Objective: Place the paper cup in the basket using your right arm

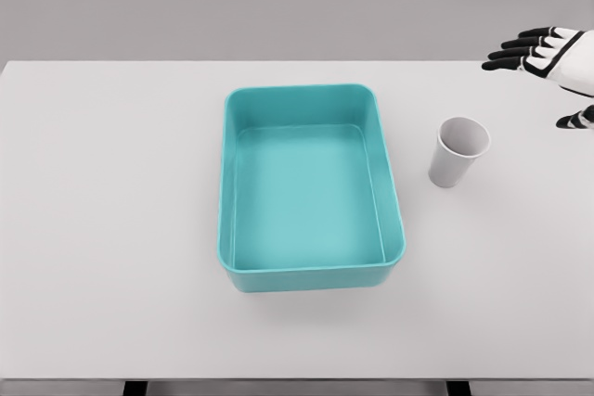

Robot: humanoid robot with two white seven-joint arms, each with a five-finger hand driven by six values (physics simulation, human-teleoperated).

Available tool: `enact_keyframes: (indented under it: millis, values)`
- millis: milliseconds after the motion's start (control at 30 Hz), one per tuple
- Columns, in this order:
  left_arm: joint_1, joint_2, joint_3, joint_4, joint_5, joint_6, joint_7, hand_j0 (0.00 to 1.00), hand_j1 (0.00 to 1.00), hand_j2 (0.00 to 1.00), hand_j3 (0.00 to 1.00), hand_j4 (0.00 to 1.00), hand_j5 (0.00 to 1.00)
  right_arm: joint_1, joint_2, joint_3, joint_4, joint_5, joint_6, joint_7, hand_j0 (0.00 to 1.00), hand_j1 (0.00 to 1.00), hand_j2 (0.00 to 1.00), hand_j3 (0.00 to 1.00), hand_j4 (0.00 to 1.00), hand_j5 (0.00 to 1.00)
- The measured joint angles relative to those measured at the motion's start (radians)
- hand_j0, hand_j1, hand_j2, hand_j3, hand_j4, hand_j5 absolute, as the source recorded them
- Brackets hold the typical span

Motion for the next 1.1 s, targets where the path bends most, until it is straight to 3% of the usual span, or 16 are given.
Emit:
enact_keyframes:
  millis: [167, 233, 300, 400, 500, 667, 1100]
  values:
    - [0.000, 0.000, 0.000, 0.000, 0.000, 0.000, 0.000, 1.00, 1.00, 1.00, 1.00, 1.00, 1.00, 0.003, 0.012, 0.000, 0.016, -0.047, 0.011, 0.016, 0.99, 0.99, 0.99, 0.99, 0.99, 0.99]
    - [0.000, 0.000, 0.000, 0.000, 0.000, 0.000, 0.000, 1.00, 1.00, 1.00, 1.00, 1.00, 1.00, 0.003, 0.035, 0.003, 0.070, -0.164, 0.023, 0.112, 0.99, 0.99, 0.99, 0.99, 0.99, 0.99]
    - [0.000, 0.000, 0.000, 0.000, 0.000, 0.000, 0.000, 1.00, 1.00, 1.00, 1.00, 1.00, 1.00, 0.003, 0.089, 0.001, 0.168, -0.340, 0.030, 0.191, 0.99, 0.99, 0.99, 0.99, 0.99, 0.99]
    - [0.000, 0.000, 0.000, 0.000, 0.000, 0.000, 0.000, 1.00, 1.00, 1.00, 1.00, 1.00, 1.00, 0.005, 0.161, -0.003, 0.295, -0.546, 0.069, 0.244, 0.99, 0.99, 0.99, 0.99, 0.99, 0.99]
    - [0.000, 0.000, 0.000, 0.000, 0.000, 0.000, 0.000, 1.00, 1.00, 1.00, 1.00, 1.00, 1.00, 0.008, 0.220, -0.003, 0.372, -0.647, 0.136, 0.263, 0.99, 0.99, 0.99, 0.99, 0.99, 0.99]
    - [0.000, 0.000, 0.000, 0.000, 0.000, 0.000, 0.000, 1.00, 1.00, 1.00, 1.00, 1.00, 1.00, 0.031, 0.307, 0.010, 0.489, -0.691, 0.168, 0.273, 1.00, 1.00, 1.00, 1.00, 1.00, 1.00]
    - [0.000, 0.000, 0.000, 0.000, 0.000, 0.000, 0.000, 1.00, 1.00, 1.00, 1.00, 1.00, 1.00, 0.035, 0.379, 0.078, 0.581, -0.691, 0.172, 0.275, 1.00, 1.00, 1.00, 1.00, 1.00, 1.00]
